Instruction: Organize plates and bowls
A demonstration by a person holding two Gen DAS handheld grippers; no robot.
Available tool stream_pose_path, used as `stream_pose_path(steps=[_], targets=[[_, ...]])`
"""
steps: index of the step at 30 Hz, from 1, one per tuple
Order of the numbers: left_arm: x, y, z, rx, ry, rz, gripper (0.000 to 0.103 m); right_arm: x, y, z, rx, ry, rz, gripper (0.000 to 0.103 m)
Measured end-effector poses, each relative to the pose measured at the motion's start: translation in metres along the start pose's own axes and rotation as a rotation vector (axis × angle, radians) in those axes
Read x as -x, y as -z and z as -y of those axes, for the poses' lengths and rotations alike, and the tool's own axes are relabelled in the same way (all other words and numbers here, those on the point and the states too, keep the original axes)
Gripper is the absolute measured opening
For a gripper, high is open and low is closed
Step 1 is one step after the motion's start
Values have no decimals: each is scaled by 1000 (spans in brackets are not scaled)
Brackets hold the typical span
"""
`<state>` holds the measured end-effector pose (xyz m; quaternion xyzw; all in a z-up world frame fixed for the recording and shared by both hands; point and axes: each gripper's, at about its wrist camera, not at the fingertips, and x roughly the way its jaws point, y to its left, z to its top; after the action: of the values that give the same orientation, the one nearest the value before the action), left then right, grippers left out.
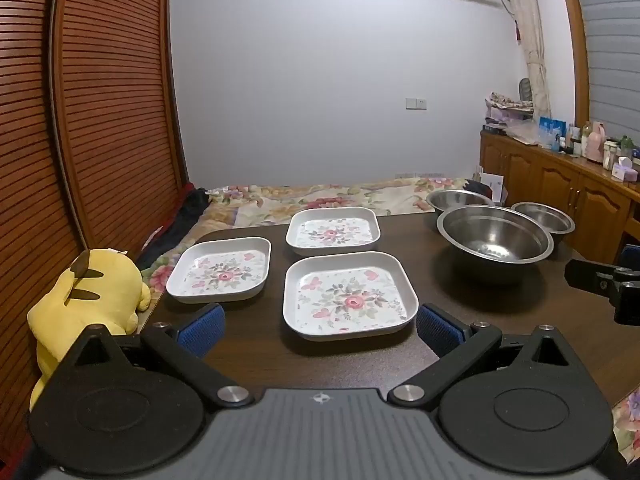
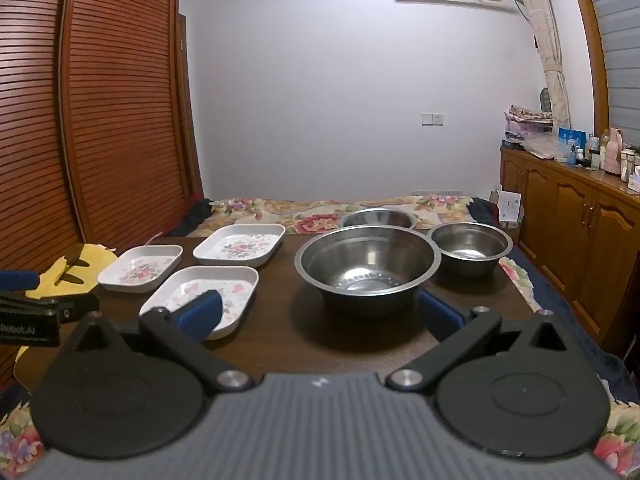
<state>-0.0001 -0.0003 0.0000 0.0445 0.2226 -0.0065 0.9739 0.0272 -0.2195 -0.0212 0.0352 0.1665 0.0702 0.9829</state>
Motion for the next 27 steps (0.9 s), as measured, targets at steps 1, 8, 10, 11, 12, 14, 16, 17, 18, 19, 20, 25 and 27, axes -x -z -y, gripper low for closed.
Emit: stream_pose_path(steps=[1,8,10,11,12,14,16,17,18,19,20,25,27], targets=[[0,0,0,0,-1,1,103,0,0,0,-1,1,-3,103],[3,-1,0,1,-4,8,103,1,-1,0,-4,6,-5,103],[4,-1,-1,2,-4,9,103,2,0,1,-3,6,-4,103],[1,-2,-2,-3,-1,7,103,1,0,1,-2,7,-6,103],[1,-1,-1,-2,-1,7,103,1,-1,2,-1,4,-6,103],[1,-1,0,-4,-3,8,103,-1,0,2,-3,0,-8,103],[1,-2,0,-5,-2,7,103,-1,0,2,-3,2,-8,103],[1,-2,0,-5,-3,7,103,-1,0,1,-1,4,-8,103],[1,-2,0,-5,-3,7,103,-1,0,2,-2,5,-8,103],[2,-3,0,-5,-2,8,103,-1,0,2,-3,4,-8,103],[1,-3,0,-6,-2,7,103,-1,0,2,-4,3,-8,103],[2,-3,0,-5,-2,8,103,-1,0,2,-3,3,-9,103],[2,-3,0,-5,-3,8,103,-1,0,2,-2,3,-9,103]])
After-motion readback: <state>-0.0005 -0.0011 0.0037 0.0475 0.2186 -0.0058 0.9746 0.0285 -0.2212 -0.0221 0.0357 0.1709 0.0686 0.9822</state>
